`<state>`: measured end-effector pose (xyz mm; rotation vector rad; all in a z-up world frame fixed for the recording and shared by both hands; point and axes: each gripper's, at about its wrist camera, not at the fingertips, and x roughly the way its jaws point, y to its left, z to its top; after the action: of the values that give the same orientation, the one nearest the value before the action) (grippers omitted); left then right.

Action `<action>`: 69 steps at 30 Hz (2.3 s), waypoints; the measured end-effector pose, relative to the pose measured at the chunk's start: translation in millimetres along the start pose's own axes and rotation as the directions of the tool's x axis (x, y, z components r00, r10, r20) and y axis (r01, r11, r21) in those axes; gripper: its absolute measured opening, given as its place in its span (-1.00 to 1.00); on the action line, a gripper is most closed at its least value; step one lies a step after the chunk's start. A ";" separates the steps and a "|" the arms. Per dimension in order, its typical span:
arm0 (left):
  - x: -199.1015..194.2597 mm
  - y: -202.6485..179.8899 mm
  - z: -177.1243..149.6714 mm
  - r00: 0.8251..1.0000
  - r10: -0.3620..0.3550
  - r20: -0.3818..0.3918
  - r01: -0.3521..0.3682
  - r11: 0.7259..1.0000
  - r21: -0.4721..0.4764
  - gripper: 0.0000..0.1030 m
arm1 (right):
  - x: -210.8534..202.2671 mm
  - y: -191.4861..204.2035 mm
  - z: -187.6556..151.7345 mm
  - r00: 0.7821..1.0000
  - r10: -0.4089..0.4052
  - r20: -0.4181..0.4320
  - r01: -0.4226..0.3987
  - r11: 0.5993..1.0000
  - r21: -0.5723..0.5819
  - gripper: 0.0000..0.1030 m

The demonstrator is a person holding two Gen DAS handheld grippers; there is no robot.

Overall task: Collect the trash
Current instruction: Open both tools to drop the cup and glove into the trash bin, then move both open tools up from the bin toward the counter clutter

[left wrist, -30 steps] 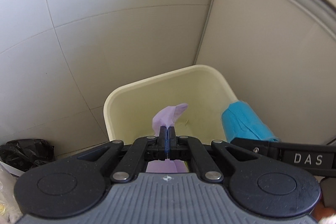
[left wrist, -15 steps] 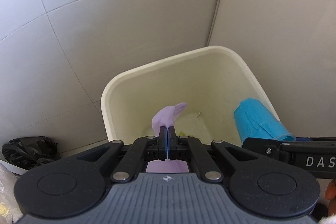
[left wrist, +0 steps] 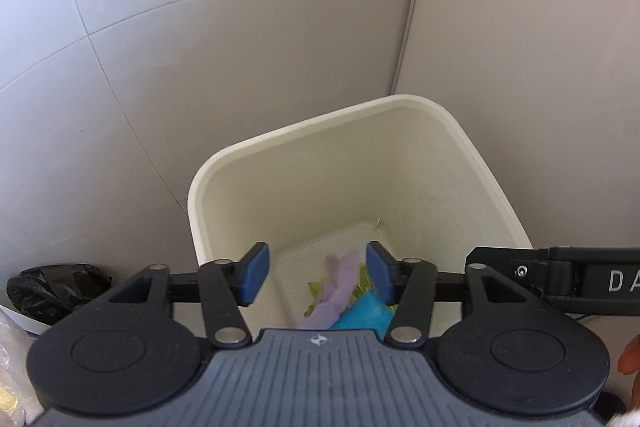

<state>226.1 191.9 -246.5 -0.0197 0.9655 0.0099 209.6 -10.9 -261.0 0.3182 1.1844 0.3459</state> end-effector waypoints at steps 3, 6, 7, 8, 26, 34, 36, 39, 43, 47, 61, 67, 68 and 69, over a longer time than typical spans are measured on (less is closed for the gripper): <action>-0.9 -5.4 -5.6 1.000 -0.001 0.009 0.001 1.000 -0.006 0.09 | -4.5 4.1 -0.1 1.000 0.001 0.005 -0.001 1.000 -0.007 0.64; -2.3 -10.4 -2.7 1.000 0.006 0.017 -0.006 1.000 -0.004 0.13 | -9.9 8.3 -0.3 1.000 0.005 0.011 -0.005 1.000 -0.011 0.64; -4.3 -10.0 -3.0 1.000 0.007 0.020 -0.007 1.000 -0.004 0.14 | -13.1 9.3 0.7 1.000 0.008 0.013 -0.008 1.000 -0.011 0.64; -4.9 -12.2 -0.5 1.000 0.008 0.022 -0.008 1.000 -0.005 0.16 | -15.5 10.8 0.7 1.000 0.009 0.016 -0.009 1.000 -0.011 0.64; -63.6 -0.5 -13.0 0.999 0.003 0.037 -0.003 1.000 0.007 0.67 | -93.6 33.3 -11.0 0.997 0.060 0.040 -0.053 0.988 -0.145 0.75; -103.9 3.6 -6.5 0.997 -0.010 0.077 0.009 1.000 0.016 0.89 | -129.2 54.8 -13.3 0.996 0.067 0.056 -0.057 0.984 -0.172 0.78; -113.2 8.1 -4.4 0.996 -0.026 0.091 0.024 1.000 0.020 0.90 | -144.1 59.1 -11.1 0.995 0.072 0.072 -0.058 0.982 -0.181 0.78; -134.0 0.7 -2.8 0.992 -0.030 0.124 0.026 0.999 0.031 0.94 | -171.6 63.3 -5.3 0.990 0.085 0.112 -0.062 0.979 -0.195 0.78; -158.2 -4.6 10.0 0.984 -0.048 0.171 0.040 0.998 0.046 0.99 | -210.2 67.6 7.2 0.979 0.083 0.185 -0.042 0.975 -0.218 0.86; -163.9 -12.1 20.6 0.977 -0.073 0.198 0.062 0.996 0.059 0.99 | -245.4 64.1 21.8 0.966 0.069 0.248 -0.013 0.975 -0.220 0.87; -184.1 -81.5 83.5 0.953 -0.125 0.277 0.077 0.981 0.177 0.99 | -307.7 14.0 80.5 0.896 -0.051 0.442 0.147 0.972 -0.185 0.94; -180.2 -119.8 114.2 0.944 -0.159 0.291 0.080 0.960 0.268 0.99 | -317.7 -26.5 111.0 0.873 -0.105 0.475 0.187 0.974 -0.127 0.95; -178.6 -125.9 119.5 0.942 -0.167 0.291 0.083 0.956 0.280 0.99 | -318.8 -33.4 116.1 0.869 -0.118 0.480 0.197 0.973 -0.119 0.95; -176.7 -132.2 125.3 0.941 -0.176 0.290 0.089 0.953 0.289 0.99 | -320.0 -42.3 122.4 0.864 -0.133 0.486 0.210 0.972 -0.106 0.95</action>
<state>230.8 62.4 -28.3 0.1668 0.6380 -0.2401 220.7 -192.2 32.7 0.1441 0.6855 0.1846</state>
